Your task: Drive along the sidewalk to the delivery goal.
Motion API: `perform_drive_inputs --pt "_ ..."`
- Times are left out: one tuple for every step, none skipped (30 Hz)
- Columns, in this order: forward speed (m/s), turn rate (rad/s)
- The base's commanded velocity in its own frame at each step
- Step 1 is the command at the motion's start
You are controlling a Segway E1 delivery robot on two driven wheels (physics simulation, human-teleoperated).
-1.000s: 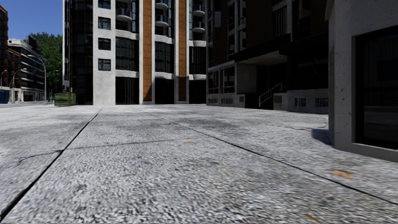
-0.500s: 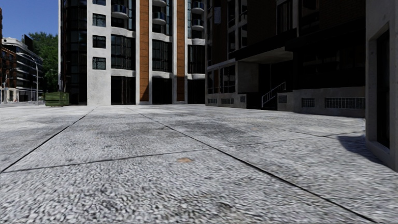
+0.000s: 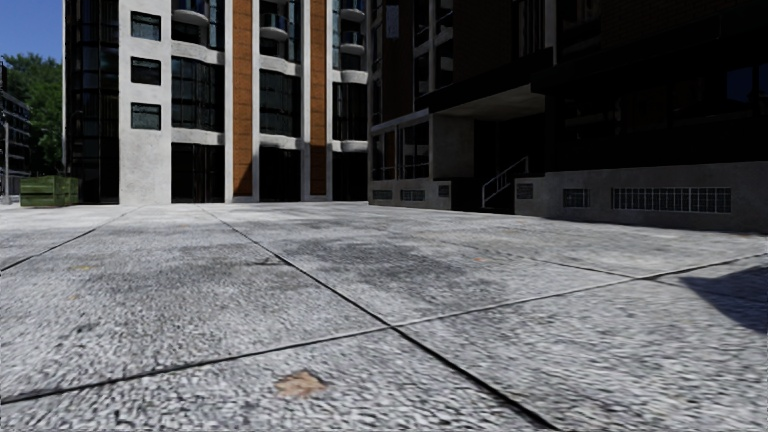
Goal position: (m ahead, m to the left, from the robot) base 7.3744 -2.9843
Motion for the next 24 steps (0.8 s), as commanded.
perform_drive_inputs --pt "2.0 -0.4" --pt "2.0 -0.4" --pt "2.0 -0.41" --pt "2.0 -0.41" --pt "2.0 -0.41" --pt "2.0 -0.41" --pt "2.0 -0.41" --pt "2.0 -0.41" --pt "2.0 -0.41" --pt "2.0 -0.41" --pt "2.0 -0.41" --pt "2.0 -0.41" --pt "2.0 -0.41" --pt "2.0 -0.41" --pt "2.0 -0.41" --pt "2.0 -0.41" --pt "2.0 -0.41" --pt "2.0 -0.41" --pt "2.0 -0.41" --pt "2.0 -0.41" --pt "2.0 -0.41" --pt "2.0 -0.41" --pt "2.0 -0.41" --pt "2.0 -0.41"
